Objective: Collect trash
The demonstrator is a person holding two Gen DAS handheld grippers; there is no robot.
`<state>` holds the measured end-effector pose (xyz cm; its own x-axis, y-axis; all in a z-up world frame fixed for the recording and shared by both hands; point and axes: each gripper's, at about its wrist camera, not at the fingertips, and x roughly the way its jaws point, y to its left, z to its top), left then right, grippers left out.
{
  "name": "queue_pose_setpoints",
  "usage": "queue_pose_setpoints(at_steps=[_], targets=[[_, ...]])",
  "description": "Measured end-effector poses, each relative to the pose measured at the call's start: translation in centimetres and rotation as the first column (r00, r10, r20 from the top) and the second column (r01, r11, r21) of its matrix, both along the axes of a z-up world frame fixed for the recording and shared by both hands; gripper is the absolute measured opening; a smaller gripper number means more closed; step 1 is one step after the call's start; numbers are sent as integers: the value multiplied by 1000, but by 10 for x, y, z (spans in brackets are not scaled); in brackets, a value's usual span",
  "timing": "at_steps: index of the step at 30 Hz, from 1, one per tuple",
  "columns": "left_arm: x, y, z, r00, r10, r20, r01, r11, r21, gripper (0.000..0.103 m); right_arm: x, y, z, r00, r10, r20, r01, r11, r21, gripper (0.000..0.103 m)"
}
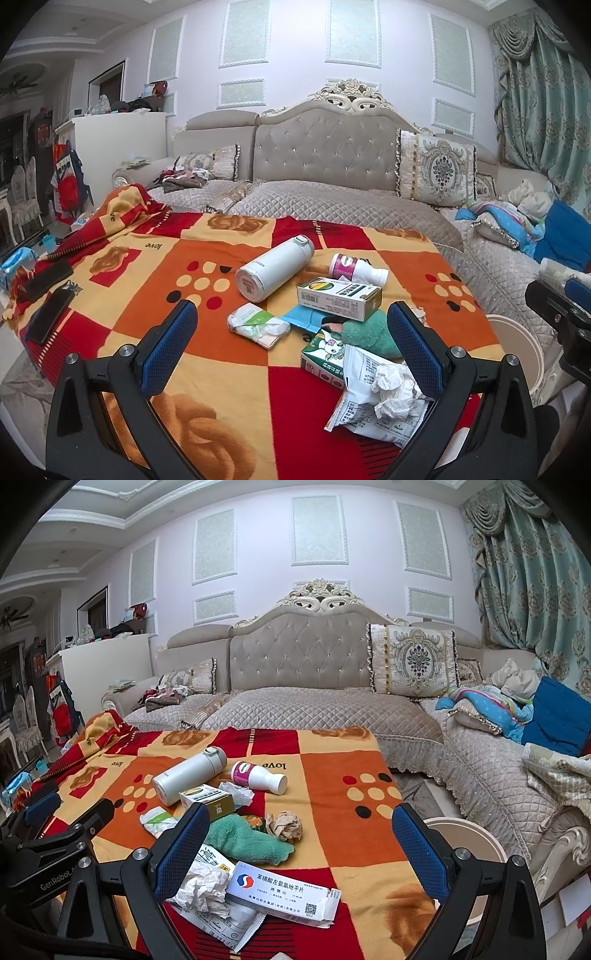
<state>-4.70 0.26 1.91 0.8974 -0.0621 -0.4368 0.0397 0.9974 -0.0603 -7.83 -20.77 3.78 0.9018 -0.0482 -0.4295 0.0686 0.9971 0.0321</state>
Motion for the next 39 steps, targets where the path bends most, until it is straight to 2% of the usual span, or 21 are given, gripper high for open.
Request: queue_pose_setpoints(at_steps=[23,30,39], targets=[[-1,-2,-5,1000,0,-5,0,1000,9,102,3,1,-2,1000,3,-19,-3,1000,16,98],[0,-2,-4,1000,1,-4,-1,1000,7,102,5,1,-3,1000,5,-21,-5,1000,-4,98],[1,-1,-2,1000,0,-2,0,1000,1,102,7,0,-3,1000,2,-15,-1,1000,26,98]])
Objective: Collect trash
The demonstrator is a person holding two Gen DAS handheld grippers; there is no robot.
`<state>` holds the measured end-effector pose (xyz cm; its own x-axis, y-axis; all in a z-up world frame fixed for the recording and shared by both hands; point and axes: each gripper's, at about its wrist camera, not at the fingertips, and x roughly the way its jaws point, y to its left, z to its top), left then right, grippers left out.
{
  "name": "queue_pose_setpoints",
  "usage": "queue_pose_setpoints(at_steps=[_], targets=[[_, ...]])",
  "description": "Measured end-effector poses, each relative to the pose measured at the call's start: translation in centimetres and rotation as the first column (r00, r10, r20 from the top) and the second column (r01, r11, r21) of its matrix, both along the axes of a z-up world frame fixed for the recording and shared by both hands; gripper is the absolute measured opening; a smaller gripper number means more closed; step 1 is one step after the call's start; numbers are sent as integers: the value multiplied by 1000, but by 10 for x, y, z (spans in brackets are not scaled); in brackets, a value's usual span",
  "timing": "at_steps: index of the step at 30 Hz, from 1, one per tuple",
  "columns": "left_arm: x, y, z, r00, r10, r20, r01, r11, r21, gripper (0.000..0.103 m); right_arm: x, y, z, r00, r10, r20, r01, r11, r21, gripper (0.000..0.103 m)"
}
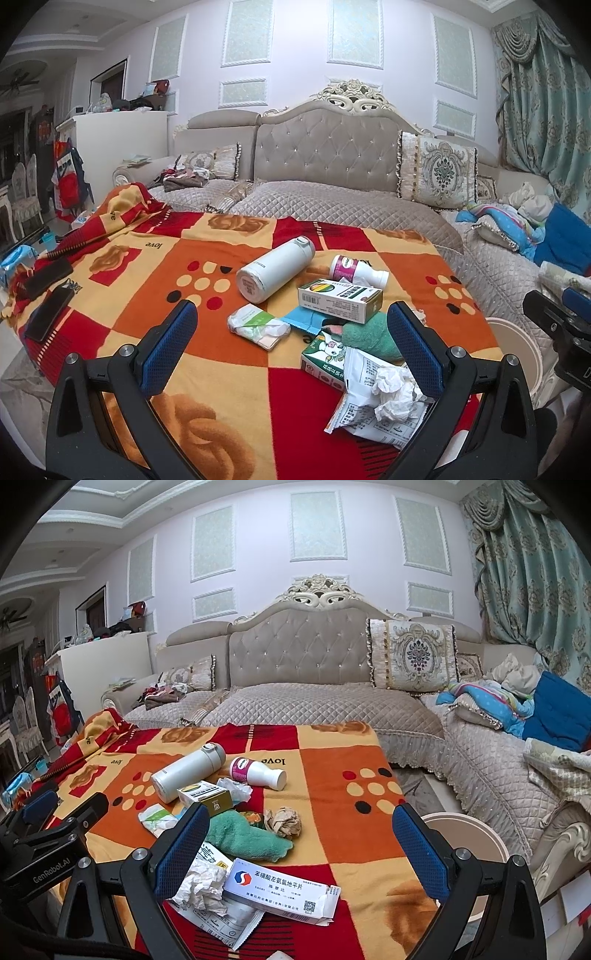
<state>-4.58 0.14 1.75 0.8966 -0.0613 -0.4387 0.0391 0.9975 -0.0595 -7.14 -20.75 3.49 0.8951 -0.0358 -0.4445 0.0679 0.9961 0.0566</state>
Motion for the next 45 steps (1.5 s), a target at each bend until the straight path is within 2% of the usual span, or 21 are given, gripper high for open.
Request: queue_pose_setpoints(at_steps=[8,11,23,25,28,37,39,41,45], targets=[[0,0,0,1000,-1,0,1,1000,0,102,0,1,-1,1000,-1,-8,0,999,-37,98],[0,-1,0,1000,0,-1,0,1000,0,102,0,0,0,1000,0,-5,0,1000,-6,98],[1,3,3,1000,3,12,-3,1000,0,102,0,0,-1,1000,0,-23,0,1000,-19,98],[0,3,3,1000,3,11,-3,1000,1,102,-1,-3,1,1000,0,-30,1,1000,5,98],[0,3,3,1000,3,11,-3,1000,0,102,-2,-3,1,1000,-4,13,4,1000,2,98],[1,1,3,1000,3,11,-3,1000,2,102,-2,-6,1,999,-3,43,3,1000,5,99],[1,1,3,1000,4,11,-5,1000,2,102,-3,-6,1,999,-2,39,2,1000,-5,99],[1,1,3,1000,3,11,-3,1000,0,102,-3,-5,0,1000,-2,0,2,1000,-26,99],[2,0,3,1000,1,7,-1,1000,-3,102,-2,-6,0,1000,-3,0,3,1000,-29,99]])
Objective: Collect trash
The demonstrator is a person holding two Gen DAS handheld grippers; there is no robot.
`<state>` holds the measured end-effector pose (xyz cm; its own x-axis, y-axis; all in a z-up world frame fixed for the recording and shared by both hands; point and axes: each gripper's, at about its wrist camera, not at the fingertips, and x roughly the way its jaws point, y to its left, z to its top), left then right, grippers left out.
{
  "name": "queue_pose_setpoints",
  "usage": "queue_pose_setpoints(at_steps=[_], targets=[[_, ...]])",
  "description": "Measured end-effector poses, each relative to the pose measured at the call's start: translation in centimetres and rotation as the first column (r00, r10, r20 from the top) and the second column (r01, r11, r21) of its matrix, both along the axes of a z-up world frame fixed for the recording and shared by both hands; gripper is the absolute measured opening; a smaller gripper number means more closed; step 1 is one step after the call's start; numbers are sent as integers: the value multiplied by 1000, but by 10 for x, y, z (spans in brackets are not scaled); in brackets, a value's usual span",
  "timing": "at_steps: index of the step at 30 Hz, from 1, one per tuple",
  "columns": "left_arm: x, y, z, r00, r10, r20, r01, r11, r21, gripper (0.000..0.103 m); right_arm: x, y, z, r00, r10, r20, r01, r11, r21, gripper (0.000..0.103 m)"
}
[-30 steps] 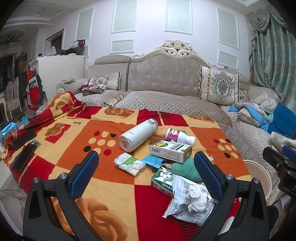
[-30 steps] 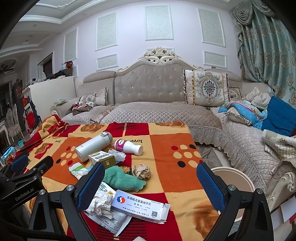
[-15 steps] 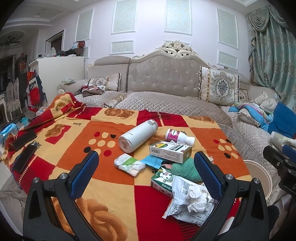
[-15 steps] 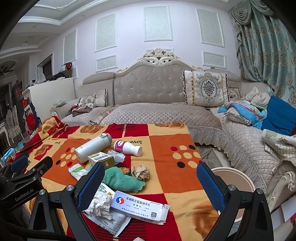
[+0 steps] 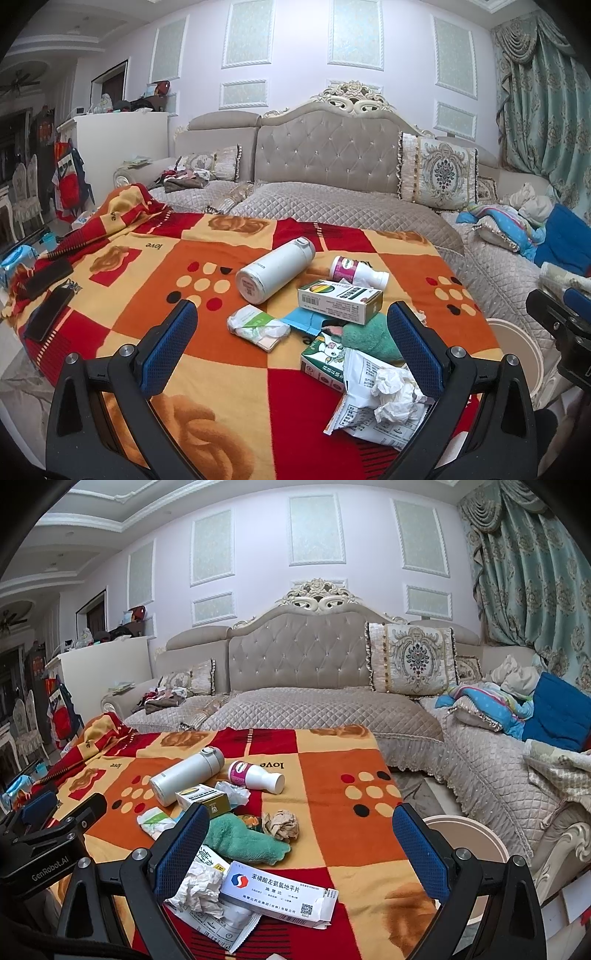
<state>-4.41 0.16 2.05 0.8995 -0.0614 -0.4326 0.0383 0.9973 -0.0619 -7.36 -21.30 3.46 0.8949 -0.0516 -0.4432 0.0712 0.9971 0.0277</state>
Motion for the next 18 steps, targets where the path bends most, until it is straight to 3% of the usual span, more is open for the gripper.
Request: queue_pose_setpoints(at_steps=[18], targets=[[-1,1,-1,1000,-3,-8,3,1000,-2,102,-1,0,-1,1000,1,6,-1,1000,2,99]])
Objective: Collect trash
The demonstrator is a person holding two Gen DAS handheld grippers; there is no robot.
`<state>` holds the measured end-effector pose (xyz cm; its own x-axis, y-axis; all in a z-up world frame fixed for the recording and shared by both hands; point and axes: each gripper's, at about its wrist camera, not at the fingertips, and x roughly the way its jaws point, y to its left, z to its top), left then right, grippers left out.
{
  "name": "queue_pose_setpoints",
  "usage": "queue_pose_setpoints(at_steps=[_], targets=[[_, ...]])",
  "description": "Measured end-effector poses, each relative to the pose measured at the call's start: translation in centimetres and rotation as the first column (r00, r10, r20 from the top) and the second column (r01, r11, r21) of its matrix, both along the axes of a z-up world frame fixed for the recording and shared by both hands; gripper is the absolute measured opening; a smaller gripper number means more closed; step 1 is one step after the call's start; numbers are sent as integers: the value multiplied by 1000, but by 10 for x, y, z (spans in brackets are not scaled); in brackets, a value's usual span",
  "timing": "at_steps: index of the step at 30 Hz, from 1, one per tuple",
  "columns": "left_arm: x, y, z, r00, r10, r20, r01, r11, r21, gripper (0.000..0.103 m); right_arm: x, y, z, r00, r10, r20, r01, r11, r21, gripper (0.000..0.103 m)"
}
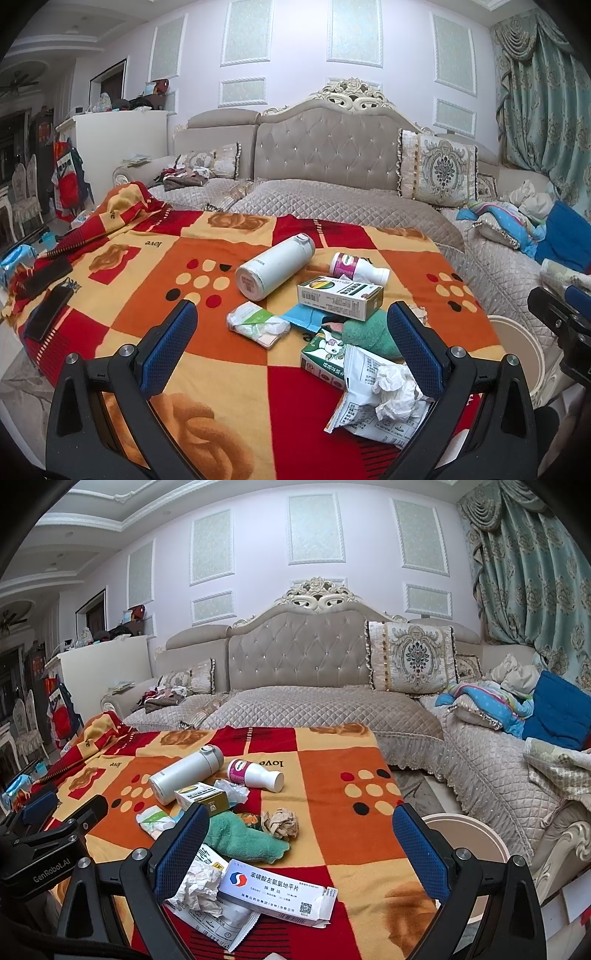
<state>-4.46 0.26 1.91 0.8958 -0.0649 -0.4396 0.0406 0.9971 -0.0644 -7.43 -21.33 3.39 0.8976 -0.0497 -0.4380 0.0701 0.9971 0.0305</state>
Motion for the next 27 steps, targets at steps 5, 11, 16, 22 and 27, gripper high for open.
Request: queue_pose_setpoints(at_steps=[5,11,16,22,27], targets=[[1,-1,-6,1000,-4,-11,4,1000,9,102,1,-1,-4,999,-1,-47,0,1000,-15,99],[3,-2,-11,1000,-5,-24,5,1000,9,102,4,-2,-8,998,1,-67,-2,1000,-16,99],[3,-4,-11,1000,-6,-28,7,1000,13,102,3,-4,-9,998,2,-62,-2,1000,-7,99],[3,-4,-12,1000,-7,-30,7,1000,12,102,5,-5,-11,998,6,-65,-6,1000,0,99],[3,-6,-14,999,-10,-36,11,1000,14,102,6,-6,-12,998,6,-61,-6,1000,-3,99]])
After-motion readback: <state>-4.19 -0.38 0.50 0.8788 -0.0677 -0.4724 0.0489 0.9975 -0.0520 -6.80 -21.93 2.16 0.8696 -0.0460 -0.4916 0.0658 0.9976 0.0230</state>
